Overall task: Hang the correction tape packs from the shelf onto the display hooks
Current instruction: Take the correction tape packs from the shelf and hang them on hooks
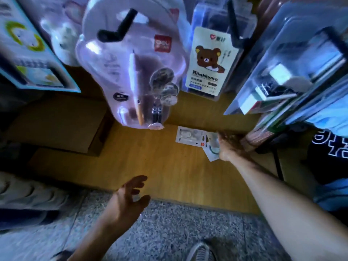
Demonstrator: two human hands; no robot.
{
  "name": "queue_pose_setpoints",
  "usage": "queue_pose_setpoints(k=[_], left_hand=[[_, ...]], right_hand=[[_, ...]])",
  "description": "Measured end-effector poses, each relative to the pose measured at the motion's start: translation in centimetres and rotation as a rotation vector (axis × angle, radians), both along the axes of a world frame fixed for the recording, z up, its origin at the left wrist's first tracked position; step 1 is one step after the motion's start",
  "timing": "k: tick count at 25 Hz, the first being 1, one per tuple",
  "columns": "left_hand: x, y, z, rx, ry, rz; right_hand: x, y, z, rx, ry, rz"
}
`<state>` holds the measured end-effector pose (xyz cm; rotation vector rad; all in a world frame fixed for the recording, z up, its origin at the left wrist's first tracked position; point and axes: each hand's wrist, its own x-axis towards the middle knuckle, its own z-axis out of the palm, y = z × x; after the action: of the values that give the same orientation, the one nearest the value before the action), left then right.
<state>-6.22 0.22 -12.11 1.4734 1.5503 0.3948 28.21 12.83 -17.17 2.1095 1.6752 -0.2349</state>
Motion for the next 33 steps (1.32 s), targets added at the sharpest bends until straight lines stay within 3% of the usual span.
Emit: queue_pose_setpoints(k=[2, 7, 11, 13, 17, 20, 22, 24, 26, 28, 33], left_hand=[[-0.6, 0.0, -0.6, -0.045, -0.033, 0.036], [0.0, 0.0, -1.4, -0.069, -0.113, 0.108], [2.3, -0.4, -1.5, -0.177, -0.287, 0.340], [3.4, -0.4, -1.0, -0.260, -0.367, 0.500], [3.6, 0.0, 0.2, -0.373, -0.603, 0.661], [3.0, 0.0, 0.0, -0.351, -0.605, 0.794], [2.0, 0.1, 0.2, -0.331, -0.642, 0.857], [0.8, 0.0, 0.9, -0.311, -0.798, 0.877], [-0.1, -0.6, 1.7, -0.292, -0.907, 0.861], [-0.7, -2.1, 2.5, -0.289, -0.923, 0.811], [-2.9, -5.2, 6.4, -0.306, -0.815, 0.651]], right_hand=[[0.4, -0.4, -1.2, 0.067, -0.035, 0.091], [-2.3, -2.6, -1.6, 0.214, 0.162, 0.049], [-9.1, -8.1, -2.1, 0.247, 0.545, 0.196], [-12.7, -10.5, -1.2, 0.360, 0.725, 0.330], [-17.2, -12.2, 1.1, 0.567, 0.906, 0.537], [-18.1, -12.5, 1.8, 0.544, 0.997, 0.586], [-17.8, -11.9, 2.1, 0.508, 1.037, 0.502], [-17.1, -11.0, 2.9, 0.464, 1.092, 0.229], [-15.8, -10.7, 4.1, 0.206, 1.310, -0.166], [-15.2, -11.5, 5.3, -0.107, 1.531, -0.419], [-16.0, -15.3, 10.5, -0.118, 1.590, -0.474]])
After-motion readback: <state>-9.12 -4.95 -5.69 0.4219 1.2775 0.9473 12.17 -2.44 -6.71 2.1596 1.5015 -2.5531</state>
